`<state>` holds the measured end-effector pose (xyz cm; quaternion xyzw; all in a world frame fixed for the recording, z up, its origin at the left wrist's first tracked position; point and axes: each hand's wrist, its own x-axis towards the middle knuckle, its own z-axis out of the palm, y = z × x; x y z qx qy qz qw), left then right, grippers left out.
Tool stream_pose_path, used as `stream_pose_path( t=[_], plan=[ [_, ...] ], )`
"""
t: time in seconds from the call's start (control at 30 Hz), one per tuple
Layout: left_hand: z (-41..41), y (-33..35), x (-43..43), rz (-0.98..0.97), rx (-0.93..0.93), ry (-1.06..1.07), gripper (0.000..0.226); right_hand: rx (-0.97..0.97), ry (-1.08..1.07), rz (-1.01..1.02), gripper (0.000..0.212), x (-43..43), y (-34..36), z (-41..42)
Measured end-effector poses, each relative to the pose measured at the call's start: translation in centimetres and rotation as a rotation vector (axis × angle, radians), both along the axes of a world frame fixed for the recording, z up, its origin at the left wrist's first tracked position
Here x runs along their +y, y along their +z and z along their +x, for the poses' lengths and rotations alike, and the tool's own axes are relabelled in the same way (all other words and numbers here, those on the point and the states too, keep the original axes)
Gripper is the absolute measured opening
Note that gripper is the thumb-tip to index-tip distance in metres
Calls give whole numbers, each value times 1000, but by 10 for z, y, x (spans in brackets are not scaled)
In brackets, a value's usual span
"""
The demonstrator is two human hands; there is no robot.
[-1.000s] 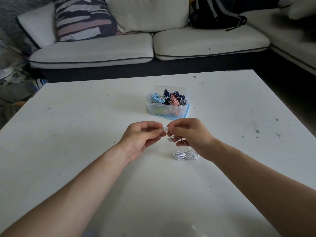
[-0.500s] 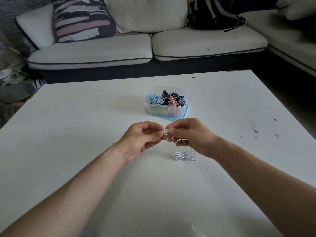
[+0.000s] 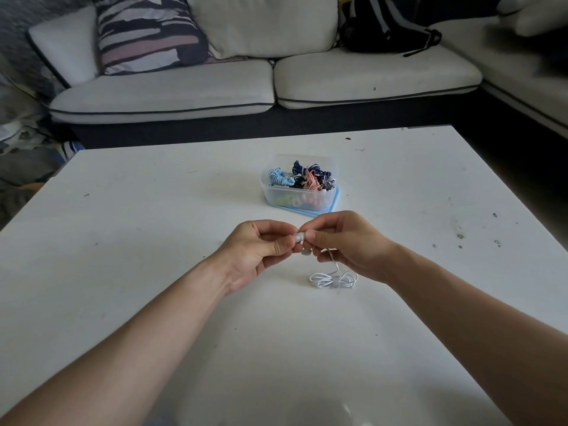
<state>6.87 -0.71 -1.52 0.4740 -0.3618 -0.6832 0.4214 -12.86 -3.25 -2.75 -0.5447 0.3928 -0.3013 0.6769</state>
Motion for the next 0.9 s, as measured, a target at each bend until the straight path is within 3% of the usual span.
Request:
stream_pose_path(
  t=[0.4,0.57,0.67,0.73,0.9],
  plan=[
    [2,2,-1,-8,0,-1,22,-14,-41,-37,7,1,1,4],
    [4,4,-2,-38,0,-13,19,-103,-26,74,13,2,5,6],
    [3,0,-3,-79,-102,-21,15,-176,-62,180,21,1,5,5],
    [3,-2,-2,-58,-151,-43,15,-216,-88,218,15,1,5,6],
    [0,0,1,32,-55,-105,24,-292,-169,278,10,3,6,10]
  ],
)
